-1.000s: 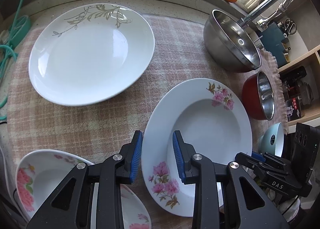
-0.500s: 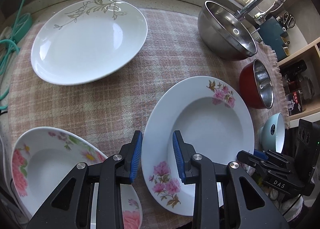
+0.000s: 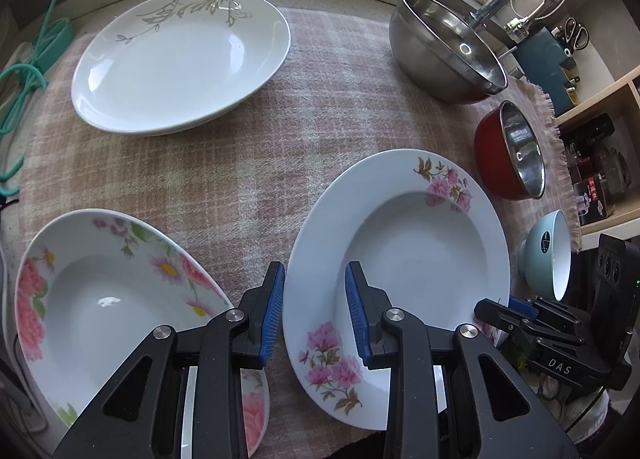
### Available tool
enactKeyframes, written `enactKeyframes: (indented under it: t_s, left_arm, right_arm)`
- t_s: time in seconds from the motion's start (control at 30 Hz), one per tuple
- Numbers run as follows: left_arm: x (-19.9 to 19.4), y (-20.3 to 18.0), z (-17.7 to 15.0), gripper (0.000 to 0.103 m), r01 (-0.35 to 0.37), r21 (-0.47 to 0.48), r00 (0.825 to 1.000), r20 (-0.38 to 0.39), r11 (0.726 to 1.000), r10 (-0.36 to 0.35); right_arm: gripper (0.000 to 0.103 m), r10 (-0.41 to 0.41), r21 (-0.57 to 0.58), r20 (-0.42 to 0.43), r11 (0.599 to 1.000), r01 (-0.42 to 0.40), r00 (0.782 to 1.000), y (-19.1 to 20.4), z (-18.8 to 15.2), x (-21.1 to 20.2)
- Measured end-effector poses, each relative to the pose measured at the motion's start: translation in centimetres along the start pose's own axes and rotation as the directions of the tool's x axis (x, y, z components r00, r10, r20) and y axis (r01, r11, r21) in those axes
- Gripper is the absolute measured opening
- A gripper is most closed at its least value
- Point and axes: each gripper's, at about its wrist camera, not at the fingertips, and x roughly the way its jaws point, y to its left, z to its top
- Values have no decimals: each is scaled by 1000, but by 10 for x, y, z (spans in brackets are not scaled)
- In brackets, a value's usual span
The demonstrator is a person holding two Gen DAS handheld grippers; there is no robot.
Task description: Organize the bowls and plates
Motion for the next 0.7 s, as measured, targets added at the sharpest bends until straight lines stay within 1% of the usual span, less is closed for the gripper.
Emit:
enactKeyframes:
  t_s: [0.43, 0.53, 0.63, 0.7]
  left_arm:
    - [0, 0, -2, 29, -2, -14, 1000, 6, 1000, 2]
    - [-1, 0, -3, 29, -5, -12, 1000, 9, 1000, 5]
    - [-7, -1, -3, 29, -10, -5, 999, 32, 1000, 10]
    - [-13, -3, -1, 29, -16, 3, 999, 52, 1000, 16]
  right_arm:
    - [35, 1, -8, -15, 1000, -1, 1000, 0, 0, 1]
    - [35, -6, -4, -3, 1000, 6, 1000, 0, -1, -3]
    - [43, -22, -21, 34, 1000, 23, 999, 4, 0, -12]
    - [52, -33, -36, 69, 999, 35, 997, 8, 1, -21]
